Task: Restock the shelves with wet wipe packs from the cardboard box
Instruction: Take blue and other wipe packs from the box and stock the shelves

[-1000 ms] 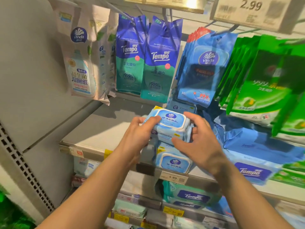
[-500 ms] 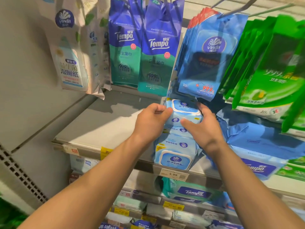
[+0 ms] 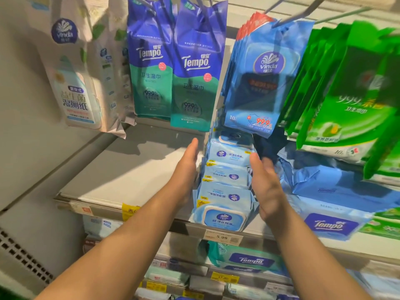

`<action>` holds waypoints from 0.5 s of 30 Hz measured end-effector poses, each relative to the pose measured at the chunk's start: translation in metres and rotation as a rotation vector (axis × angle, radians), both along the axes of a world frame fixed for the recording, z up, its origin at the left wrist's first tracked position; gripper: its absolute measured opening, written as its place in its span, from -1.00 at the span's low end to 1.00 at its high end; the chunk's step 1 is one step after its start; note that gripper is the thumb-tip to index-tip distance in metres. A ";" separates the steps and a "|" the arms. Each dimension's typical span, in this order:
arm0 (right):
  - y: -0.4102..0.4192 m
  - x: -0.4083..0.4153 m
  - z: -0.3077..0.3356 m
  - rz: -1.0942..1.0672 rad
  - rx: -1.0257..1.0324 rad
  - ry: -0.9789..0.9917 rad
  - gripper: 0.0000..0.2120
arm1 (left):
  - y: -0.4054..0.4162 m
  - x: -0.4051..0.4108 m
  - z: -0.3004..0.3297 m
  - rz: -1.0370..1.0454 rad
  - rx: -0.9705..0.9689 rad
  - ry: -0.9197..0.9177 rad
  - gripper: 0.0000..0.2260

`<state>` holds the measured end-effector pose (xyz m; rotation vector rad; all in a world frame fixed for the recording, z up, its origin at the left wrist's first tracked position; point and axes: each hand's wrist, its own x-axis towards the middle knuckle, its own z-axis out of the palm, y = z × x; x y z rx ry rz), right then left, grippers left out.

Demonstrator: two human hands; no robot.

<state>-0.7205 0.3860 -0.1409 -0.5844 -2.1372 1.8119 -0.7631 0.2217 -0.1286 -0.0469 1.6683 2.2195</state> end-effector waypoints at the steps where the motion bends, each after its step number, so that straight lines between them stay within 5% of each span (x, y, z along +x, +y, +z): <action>1: -0.001 0.005 -0.003 0.073 -0.220 0.017 -0.34 | 0.001 0.000 -0.004 -0.031 0.055 -0.061 -0.41; 3: -0.005 0.014 -0.002 0.208 -0.481 0.010 -0.47 | 0.004 0.002 -0.006 -0.051 0.135 -0.150 -0.33; 9: -0.010 0.012 0.002 0.309 -0.555 0.001 -0.35 | 0.020 0.007 -0.003 -0.086 0.147 -0.149 -0.44; 15: -0.002 0.030 -0.008 0.265 -0.531 0.000 -0.45 | 0.010 0.013 -0.005 -0.014 0.180 -0.153 -0.36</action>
